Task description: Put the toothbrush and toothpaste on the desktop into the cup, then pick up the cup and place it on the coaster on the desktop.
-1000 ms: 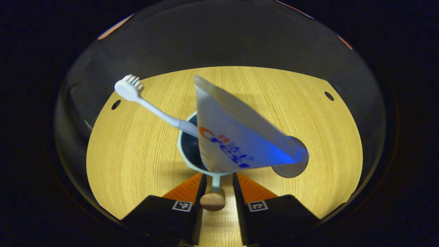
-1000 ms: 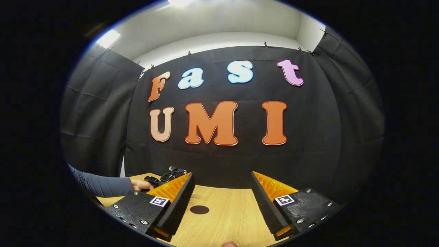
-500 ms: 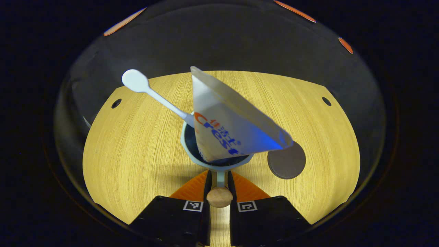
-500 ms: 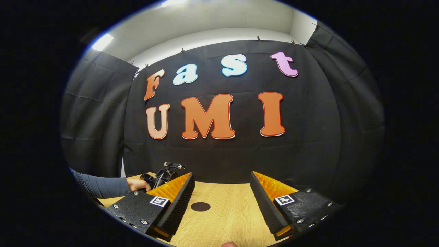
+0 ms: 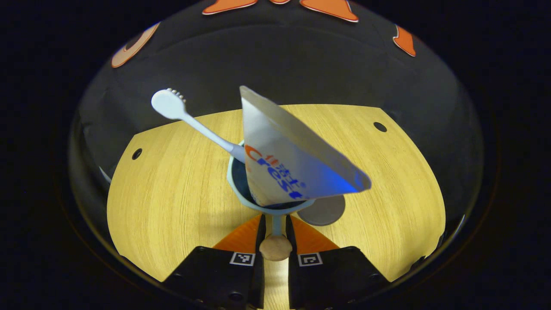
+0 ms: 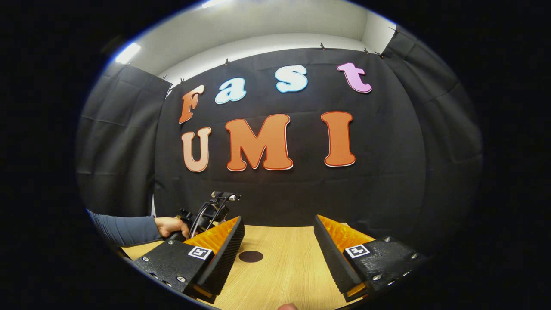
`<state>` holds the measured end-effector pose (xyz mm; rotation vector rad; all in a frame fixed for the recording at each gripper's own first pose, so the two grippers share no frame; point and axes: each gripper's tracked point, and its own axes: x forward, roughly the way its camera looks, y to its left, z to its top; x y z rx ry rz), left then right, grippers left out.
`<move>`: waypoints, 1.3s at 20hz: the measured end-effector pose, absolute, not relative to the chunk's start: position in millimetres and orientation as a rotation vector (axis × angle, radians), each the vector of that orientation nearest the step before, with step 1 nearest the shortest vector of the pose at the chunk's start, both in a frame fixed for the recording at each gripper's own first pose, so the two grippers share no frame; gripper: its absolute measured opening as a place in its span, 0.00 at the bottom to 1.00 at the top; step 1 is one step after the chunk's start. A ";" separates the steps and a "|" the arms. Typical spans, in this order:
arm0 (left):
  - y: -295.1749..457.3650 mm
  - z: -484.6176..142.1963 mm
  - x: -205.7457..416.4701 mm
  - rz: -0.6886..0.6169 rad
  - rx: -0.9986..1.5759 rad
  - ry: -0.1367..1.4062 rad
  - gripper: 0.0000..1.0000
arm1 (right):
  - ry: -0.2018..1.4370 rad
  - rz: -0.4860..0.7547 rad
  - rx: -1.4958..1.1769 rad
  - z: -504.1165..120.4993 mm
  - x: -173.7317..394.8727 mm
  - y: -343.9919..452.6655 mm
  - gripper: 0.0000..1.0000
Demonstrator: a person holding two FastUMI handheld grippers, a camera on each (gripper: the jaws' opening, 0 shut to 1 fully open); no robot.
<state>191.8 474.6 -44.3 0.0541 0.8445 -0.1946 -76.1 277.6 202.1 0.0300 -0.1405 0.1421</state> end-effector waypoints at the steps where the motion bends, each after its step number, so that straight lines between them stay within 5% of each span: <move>1: 474.8 -43.9 191.3 -0.207 0.060 0.845 0.22 | -0.135 0.143 0.028 199.8 -77.3 277.6 0.96; 16: 479.0 -29.7 180.3 -0.262 0.122 0.935 0.24 | -0.033 0.115 0.038 160.1 -79.9 257.7 0.96; 18: 474.1 -17.3 174.2 -0.297 0.110 0.914 0.33 | -0.033 0.117 0.038 160.4 -79.3 260.1 0.97; 21: 466.8 9.6 163.9 -0.356 0.093 0.876 0.83 | -0.030 0.133 0.045 160.6 -77.1 270.7 0.97; 26: 494.4 58.2 143.5 -0.311 0.140 0.685 1.00 | -0.041 0.159 0.037 166.3 -70.7 295.7 0.97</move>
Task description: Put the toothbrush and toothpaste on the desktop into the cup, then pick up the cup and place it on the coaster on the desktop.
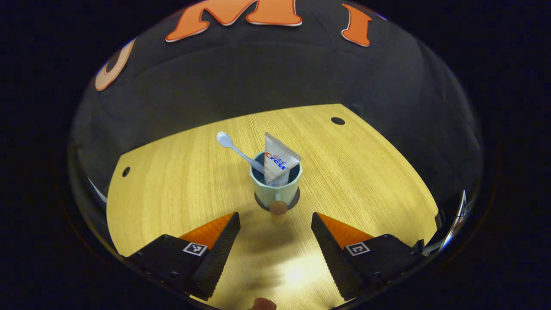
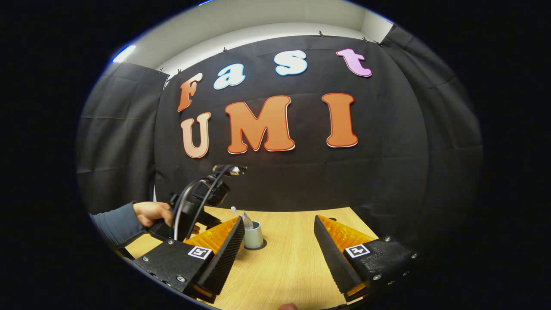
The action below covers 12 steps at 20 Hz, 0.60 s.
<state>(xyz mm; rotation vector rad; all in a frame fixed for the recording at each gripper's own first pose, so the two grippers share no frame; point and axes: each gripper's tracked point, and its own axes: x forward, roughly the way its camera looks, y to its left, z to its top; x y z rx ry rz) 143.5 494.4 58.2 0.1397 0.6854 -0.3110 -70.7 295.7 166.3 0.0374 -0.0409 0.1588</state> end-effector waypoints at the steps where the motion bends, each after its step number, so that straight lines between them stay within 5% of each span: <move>1: 499.1 69.1 141.2 -0.297 0.150 0.640 1.00 | -0.044 0.165 0.033 167.1 -69.5 301.6 0.97; 12: 521.7 115.7 154.6 -0.034 0.165 0.178 0.98 | -0.059 0.192 0.009 173.4 -46.6 358.0 0.96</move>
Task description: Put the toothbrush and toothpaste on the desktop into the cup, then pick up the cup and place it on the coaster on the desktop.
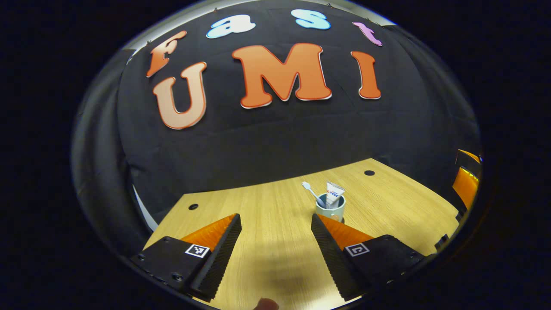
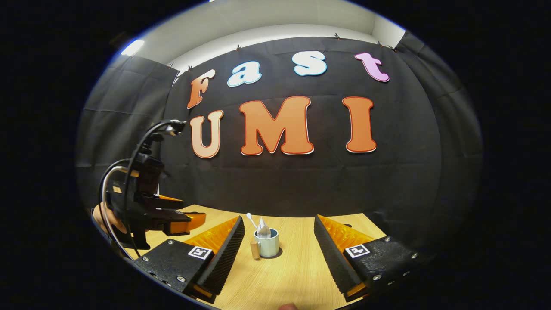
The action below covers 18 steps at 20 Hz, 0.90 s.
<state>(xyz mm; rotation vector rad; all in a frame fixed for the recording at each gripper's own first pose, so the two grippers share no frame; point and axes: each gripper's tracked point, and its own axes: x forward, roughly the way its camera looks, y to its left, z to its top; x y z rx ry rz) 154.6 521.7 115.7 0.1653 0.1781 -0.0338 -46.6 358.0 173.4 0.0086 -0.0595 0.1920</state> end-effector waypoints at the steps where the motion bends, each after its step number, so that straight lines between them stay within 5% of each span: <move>1: 524.1 115.8 158.2 -0.017 0.157 0.144 0.98 | -0.058 0.190 0.007 172.0 -43.9 360.2 0.96; 18: 564.5 172.5 118.2 0.037 0.040 -0.264 0.97 | -0.129 0.177 0.011 182.4 -22.7 385.8 0.97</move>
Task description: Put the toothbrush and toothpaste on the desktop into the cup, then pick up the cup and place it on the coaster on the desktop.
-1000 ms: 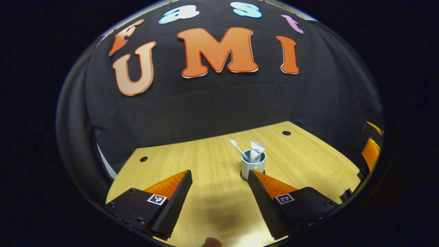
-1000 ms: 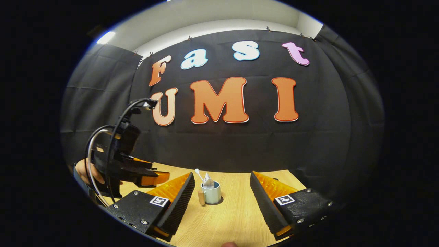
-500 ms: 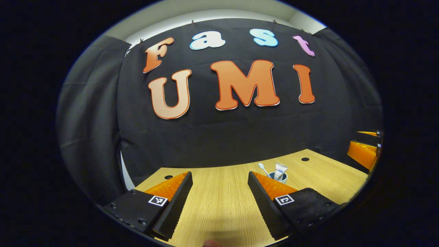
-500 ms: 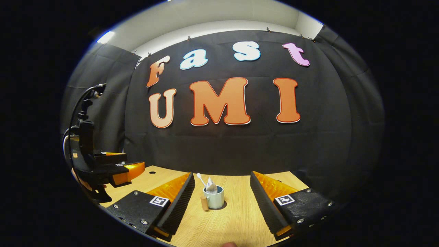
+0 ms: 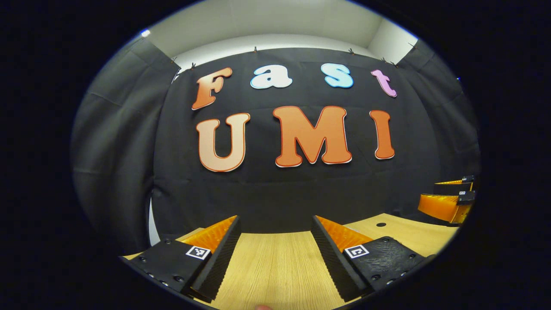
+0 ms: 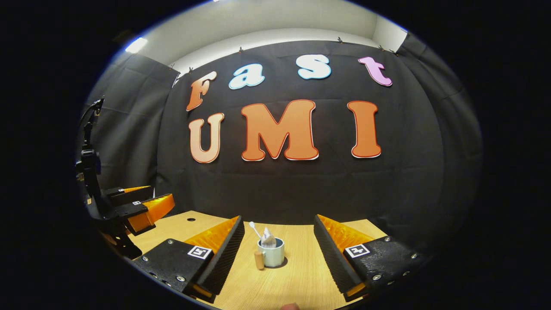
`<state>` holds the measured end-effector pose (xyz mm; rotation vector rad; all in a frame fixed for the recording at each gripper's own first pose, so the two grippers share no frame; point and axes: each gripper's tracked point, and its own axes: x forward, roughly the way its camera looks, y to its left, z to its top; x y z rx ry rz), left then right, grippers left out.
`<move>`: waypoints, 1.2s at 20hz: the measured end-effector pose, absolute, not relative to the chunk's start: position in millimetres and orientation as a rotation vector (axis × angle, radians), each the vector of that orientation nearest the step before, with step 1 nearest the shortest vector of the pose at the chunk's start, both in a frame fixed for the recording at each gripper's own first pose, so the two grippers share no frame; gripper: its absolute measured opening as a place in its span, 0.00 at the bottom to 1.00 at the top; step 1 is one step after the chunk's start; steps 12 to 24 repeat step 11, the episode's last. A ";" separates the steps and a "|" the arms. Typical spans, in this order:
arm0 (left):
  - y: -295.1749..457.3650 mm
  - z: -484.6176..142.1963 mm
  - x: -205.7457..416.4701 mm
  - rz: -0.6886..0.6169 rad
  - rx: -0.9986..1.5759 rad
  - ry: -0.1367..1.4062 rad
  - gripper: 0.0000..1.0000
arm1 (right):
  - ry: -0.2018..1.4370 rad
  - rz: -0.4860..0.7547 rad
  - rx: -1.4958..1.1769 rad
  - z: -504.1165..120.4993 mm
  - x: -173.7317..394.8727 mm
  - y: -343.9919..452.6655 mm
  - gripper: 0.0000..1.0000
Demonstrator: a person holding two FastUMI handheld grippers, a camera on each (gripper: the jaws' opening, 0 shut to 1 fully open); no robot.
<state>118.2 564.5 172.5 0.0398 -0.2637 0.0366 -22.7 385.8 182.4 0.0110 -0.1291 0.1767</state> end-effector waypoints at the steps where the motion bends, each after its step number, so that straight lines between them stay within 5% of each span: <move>1: 562.5 173.5 116.4 0.032 0.042 -0.273 0.97 | -0.142 0.182 0.011 185.5 -22.5 388.6 0.96; 24: 555.9 174.6 112.0 0.022 0.061 -0.294 0.97 | -0.221 0.185 -0.005 196.8 -23.6 393.7 0.97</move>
